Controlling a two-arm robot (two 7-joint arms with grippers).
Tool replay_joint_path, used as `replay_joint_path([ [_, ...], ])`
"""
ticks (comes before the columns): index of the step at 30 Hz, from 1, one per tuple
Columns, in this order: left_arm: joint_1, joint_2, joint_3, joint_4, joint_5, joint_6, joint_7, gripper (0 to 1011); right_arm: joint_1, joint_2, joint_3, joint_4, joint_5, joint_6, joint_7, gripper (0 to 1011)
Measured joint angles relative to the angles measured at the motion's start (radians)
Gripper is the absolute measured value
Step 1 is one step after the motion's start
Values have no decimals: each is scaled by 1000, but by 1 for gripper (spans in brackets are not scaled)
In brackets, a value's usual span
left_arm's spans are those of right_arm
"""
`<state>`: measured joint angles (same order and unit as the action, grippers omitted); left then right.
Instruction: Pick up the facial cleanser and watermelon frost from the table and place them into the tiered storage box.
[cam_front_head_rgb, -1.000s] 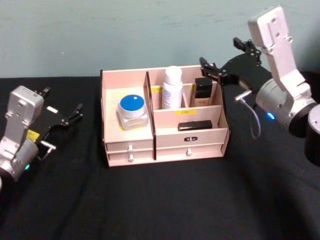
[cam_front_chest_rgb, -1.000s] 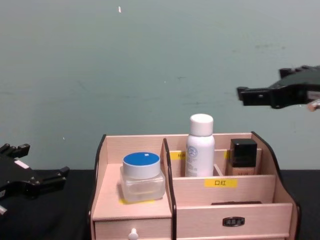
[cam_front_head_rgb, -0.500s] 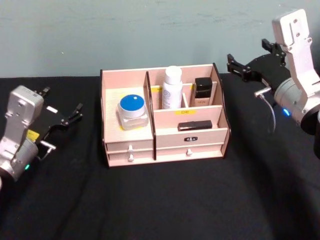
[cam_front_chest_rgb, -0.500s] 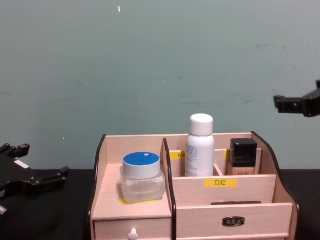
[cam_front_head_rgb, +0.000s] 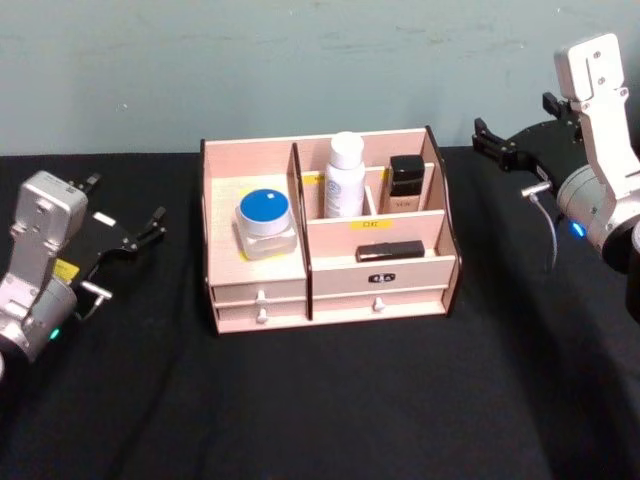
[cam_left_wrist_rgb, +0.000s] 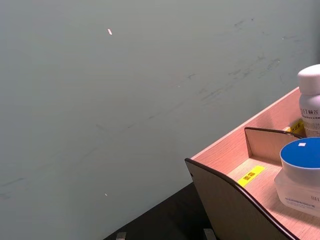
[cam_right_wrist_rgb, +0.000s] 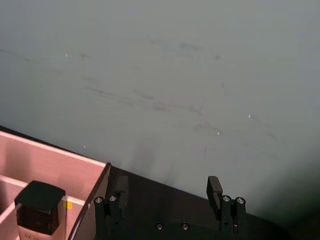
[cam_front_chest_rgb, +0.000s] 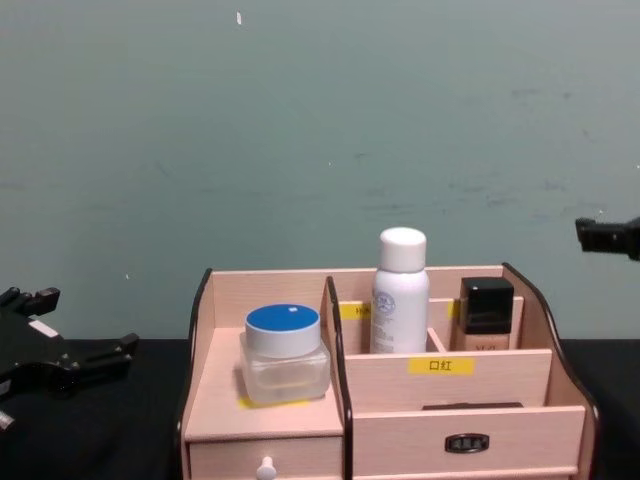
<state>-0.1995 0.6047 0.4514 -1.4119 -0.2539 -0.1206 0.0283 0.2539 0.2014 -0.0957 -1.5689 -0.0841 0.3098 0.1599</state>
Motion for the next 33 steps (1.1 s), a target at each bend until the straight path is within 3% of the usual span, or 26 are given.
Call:
replay_joint_path([
  [10,0,0,0,0,0,0,0,1001,-4,-21,9,42,-22,1,-6,1002],
  [33,0,0,0,0,0,0,0,1001,-3,-18,7,39,-21,4,-4,1003],
])
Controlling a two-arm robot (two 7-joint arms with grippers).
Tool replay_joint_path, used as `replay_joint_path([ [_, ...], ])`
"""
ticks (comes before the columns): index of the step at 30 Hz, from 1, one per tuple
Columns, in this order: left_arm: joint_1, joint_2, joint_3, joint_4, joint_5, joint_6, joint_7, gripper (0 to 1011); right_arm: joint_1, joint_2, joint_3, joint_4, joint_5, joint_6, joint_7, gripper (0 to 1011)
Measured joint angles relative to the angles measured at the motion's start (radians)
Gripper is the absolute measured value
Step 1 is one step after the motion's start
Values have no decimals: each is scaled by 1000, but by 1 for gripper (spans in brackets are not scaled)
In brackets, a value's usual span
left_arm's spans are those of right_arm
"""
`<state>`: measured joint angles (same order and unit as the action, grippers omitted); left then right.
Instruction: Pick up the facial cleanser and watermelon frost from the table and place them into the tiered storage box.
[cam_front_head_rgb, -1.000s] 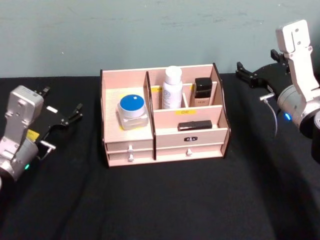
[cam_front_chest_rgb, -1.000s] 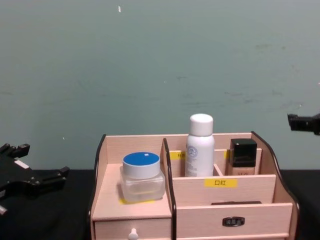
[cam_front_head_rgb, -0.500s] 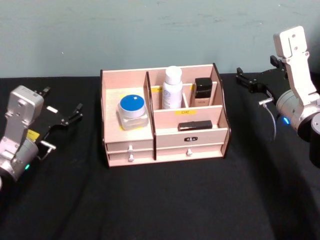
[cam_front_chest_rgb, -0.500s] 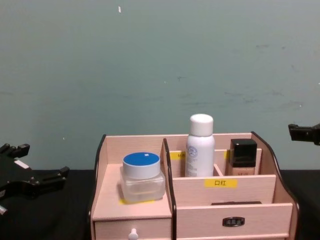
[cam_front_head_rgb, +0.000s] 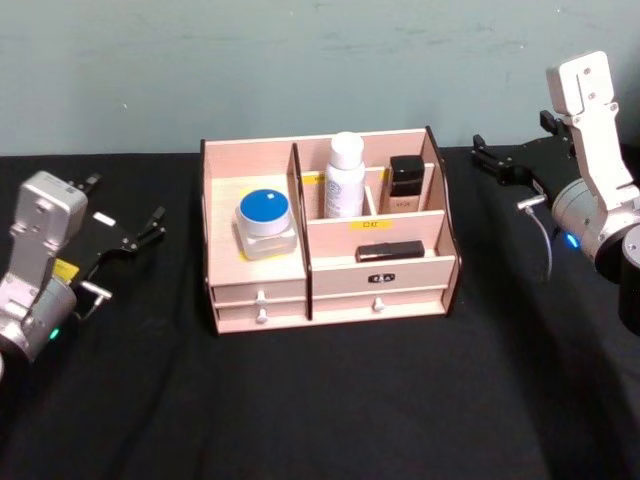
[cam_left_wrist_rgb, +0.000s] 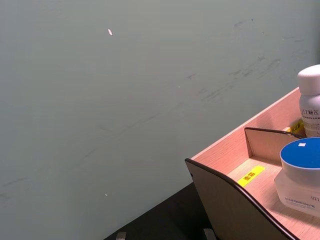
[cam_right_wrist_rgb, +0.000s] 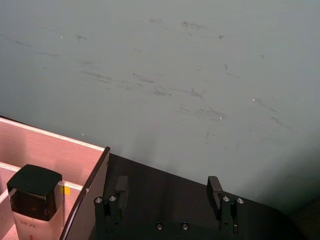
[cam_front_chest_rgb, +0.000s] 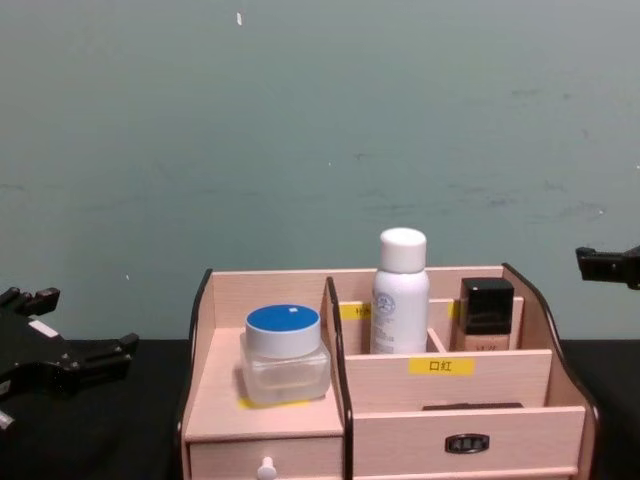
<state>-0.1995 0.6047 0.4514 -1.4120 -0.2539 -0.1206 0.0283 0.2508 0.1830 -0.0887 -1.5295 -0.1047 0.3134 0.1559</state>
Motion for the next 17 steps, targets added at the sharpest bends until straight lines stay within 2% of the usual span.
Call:
replay_joint_path([
  [17,0,0,0,0,0,0,0,1001,0,0,0,-1,2,0,1,1002],
])
